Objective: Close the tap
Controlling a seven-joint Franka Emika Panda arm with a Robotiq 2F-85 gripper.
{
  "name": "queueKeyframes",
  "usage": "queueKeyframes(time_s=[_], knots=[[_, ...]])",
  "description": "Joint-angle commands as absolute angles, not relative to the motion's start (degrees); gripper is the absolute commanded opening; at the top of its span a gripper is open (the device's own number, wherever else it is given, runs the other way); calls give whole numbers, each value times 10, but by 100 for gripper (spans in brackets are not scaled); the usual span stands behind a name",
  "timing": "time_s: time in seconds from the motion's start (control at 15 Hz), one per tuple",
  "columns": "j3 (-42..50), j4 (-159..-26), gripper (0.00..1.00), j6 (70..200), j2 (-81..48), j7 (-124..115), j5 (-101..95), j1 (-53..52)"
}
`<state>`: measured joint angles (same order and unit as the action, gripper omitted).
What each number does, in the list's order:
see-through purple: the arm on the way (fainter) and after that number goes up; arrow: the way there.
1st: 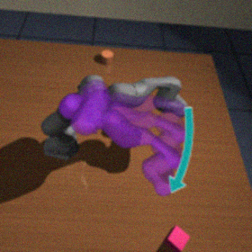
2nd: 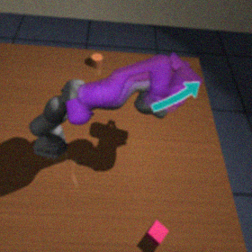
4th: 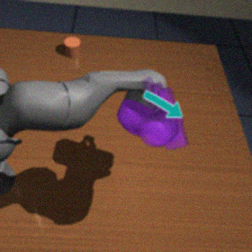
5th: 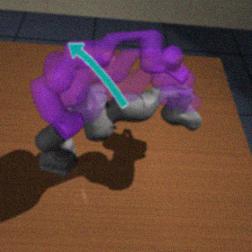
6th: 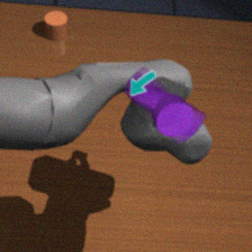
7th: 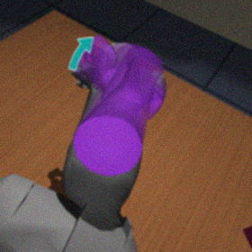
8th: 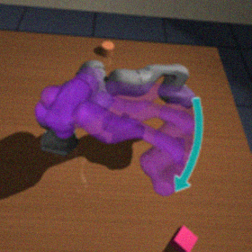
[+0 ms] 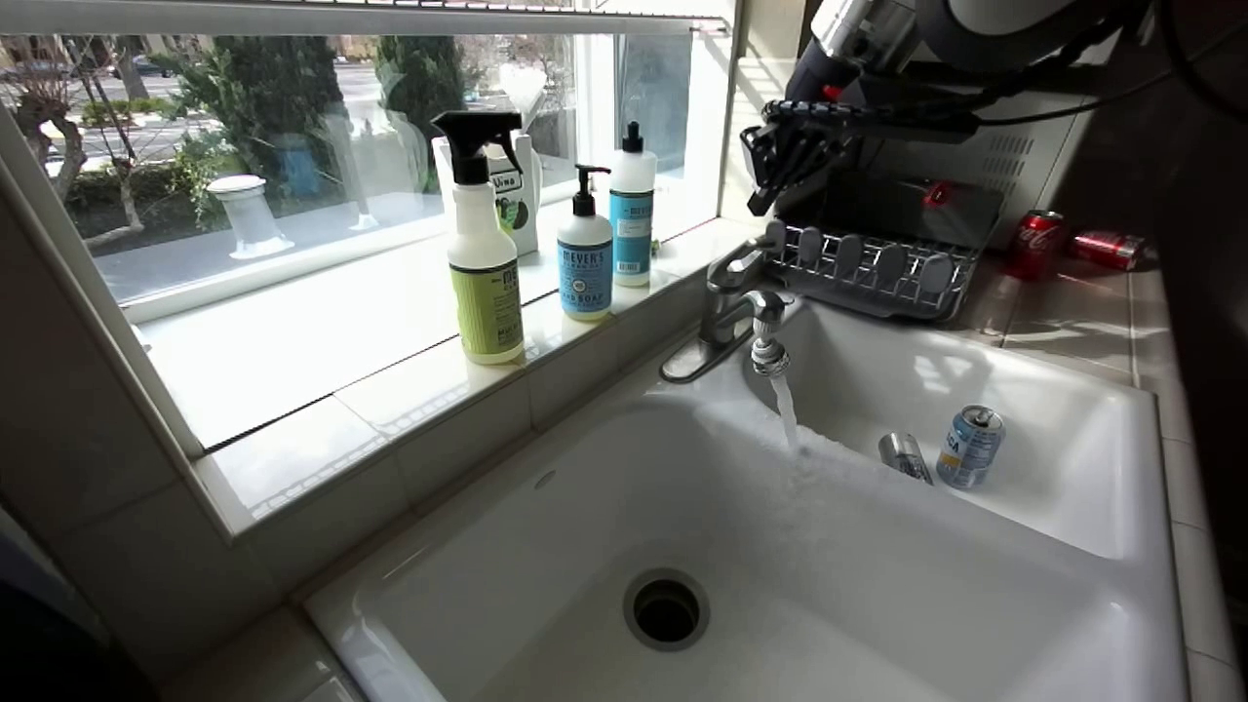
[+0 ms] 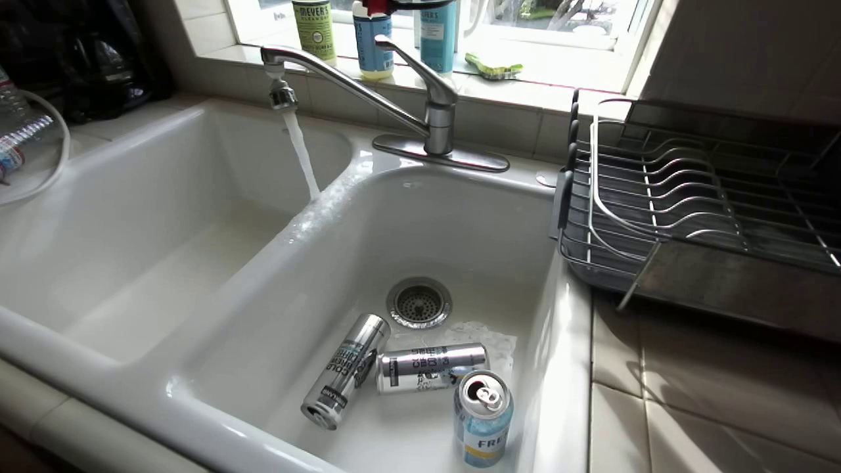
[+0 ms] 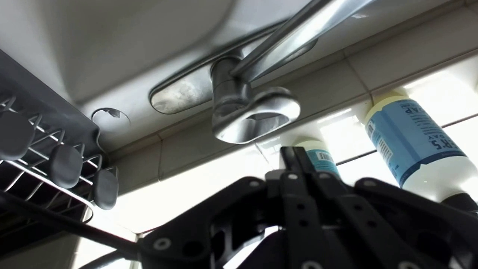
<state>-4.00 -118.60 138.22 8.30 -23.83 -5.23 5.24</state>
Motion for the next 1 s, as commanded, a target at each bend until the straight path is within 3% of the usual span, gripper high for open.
queueKeyframes(time_s=[0.0, 0.93], knots=[[-30, -1195, 0, 1408, 74, -244, -65, 45], [-33, -1235, 0, 1398, 78, -248, -53, 36]])
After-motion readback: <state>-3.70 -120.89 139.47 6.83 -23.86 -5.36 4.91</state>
